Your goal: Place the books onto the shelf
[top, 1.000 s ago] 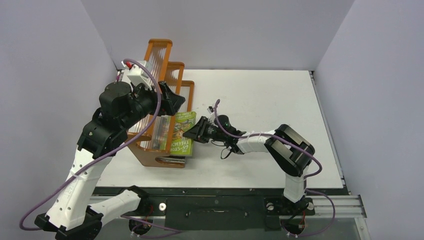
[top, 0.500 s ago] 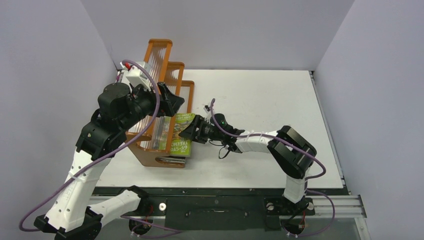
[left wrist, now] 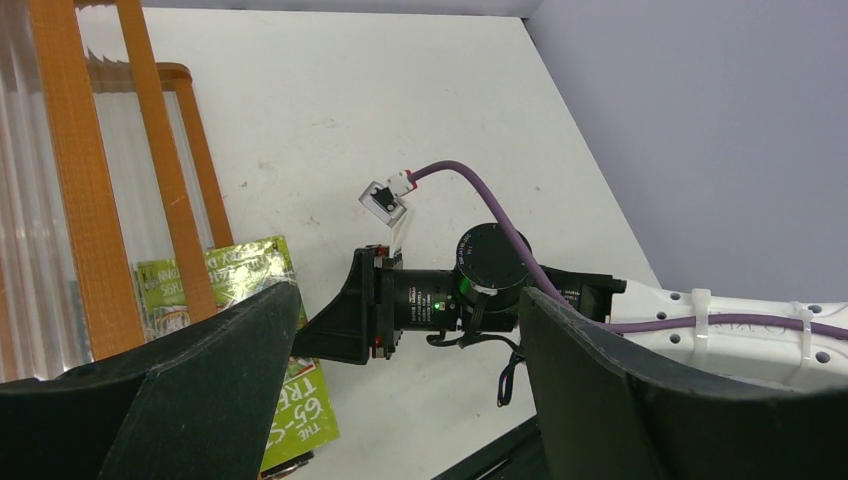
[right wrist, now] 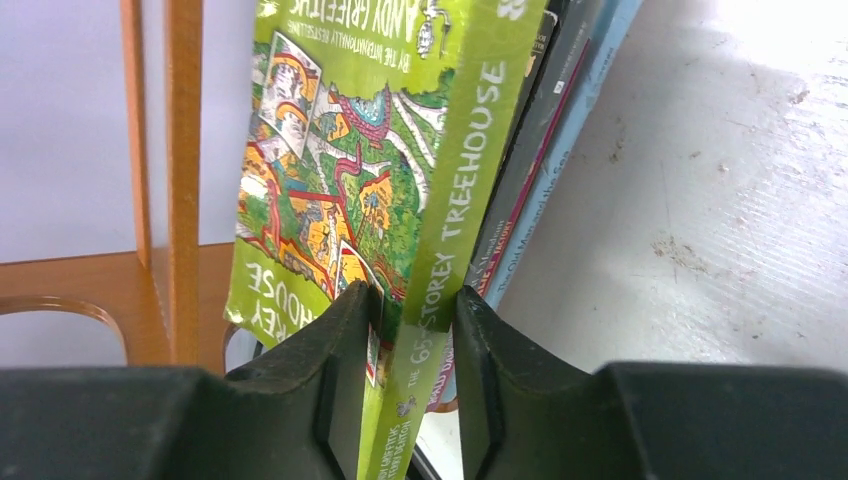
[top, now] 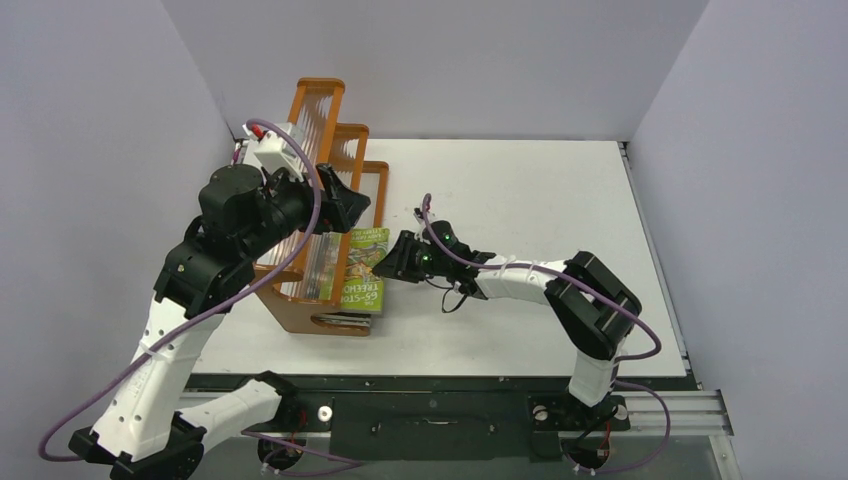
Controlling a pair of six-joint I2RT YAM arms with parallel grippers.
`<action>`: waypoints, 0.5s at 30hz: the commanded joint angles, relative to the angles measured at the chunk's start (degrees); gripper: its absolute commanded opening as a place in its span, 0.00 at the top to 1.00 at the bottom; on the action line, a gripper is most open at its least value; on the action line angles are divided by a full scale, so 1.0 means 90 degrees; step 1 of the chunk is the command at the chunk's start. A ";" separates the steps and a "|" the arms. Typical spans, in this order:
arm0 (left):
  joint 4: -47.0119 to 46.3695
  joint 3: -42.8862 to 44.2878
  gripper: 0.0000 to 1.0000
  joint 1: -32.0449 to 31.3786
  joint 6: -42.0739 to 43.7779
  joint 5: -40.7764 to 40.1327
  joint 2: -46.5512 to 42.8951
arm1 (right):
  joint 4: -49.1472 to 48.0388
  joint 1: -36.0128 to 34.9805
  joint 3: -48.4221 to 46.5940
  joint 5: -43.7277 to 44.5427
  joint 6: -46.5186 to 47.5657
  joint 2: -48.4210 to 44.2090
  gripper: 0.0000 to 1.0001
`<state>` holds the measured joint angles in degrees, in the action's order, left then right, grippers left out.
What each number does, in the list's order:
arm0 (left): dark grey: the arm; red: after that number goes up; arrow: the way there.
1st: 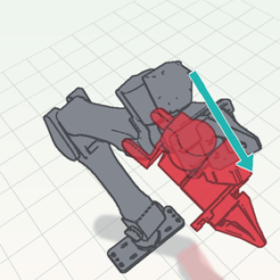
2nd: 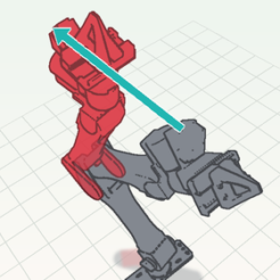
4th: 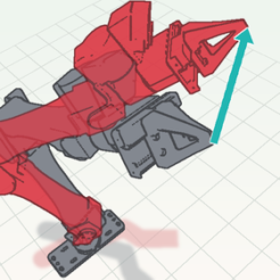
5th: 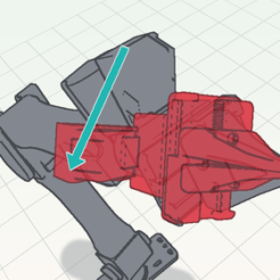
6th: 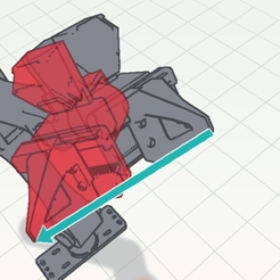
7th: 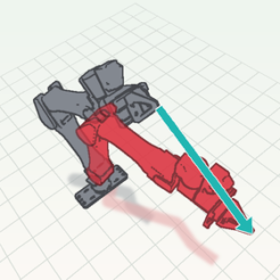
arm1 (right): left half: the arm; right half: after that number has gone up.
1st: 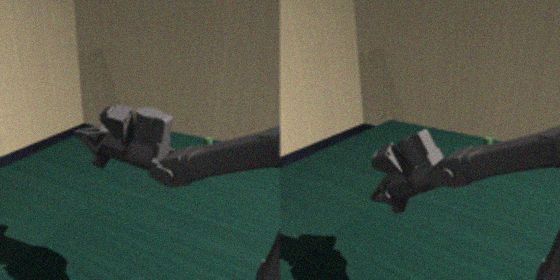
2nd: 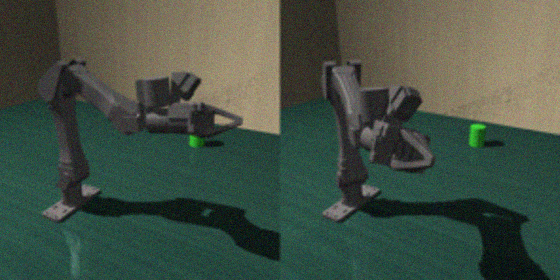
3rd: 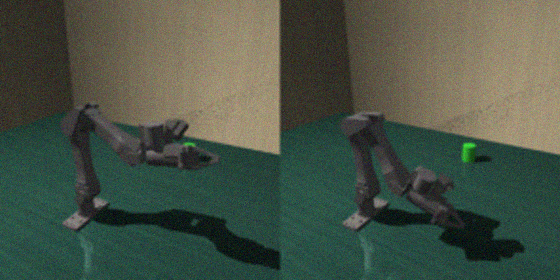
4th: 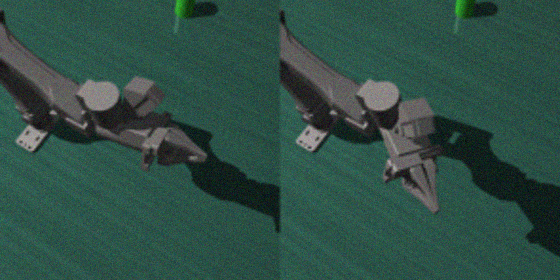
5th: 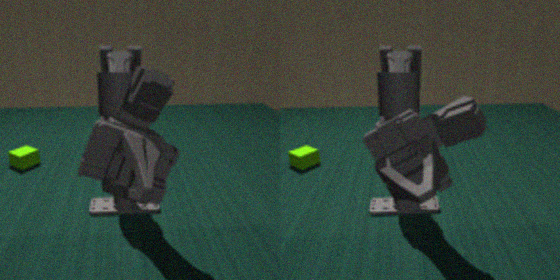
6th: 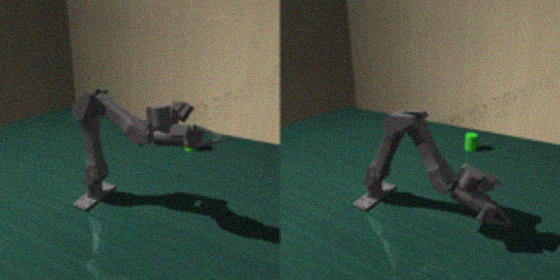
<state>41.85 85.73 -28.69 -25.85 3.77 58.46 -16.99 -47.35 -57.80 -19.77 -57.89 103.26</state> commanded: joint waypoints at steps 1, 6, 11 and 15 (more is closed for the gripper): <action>-0.0113 0.0034 0.21 0.0043 -0.0019 0.0089 0.0001 | -0.0058 0.0004 0.0075 0.0146 0.0151 -0.0188 0.79; -0.0127 -0.0006 0.21 0.0043 -0.0024 0.0097 0.0014 | -0.0133 -0.0089 0.0014 0.0091 0.0151 -0.0163 0.86; -0.0152 -0.0024 0.21 0.0043 -0.0029 0.0098 0.0011 | -0.0119 -0.0215 -0.0123 0.0053 0.0122 -0.0096 0.87; -0.0156 -0.0029 0.21 0.0043 -0.0014 0.0089 0.0023 | -0.0233 -0.0315 -0.0195 -0.0049 0.0022 0.0013 0.87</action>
<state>41.85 85.73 -28.69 -25.89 3.90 58.74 -18.37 -48.12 -57.89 -19.49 -58.65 103.24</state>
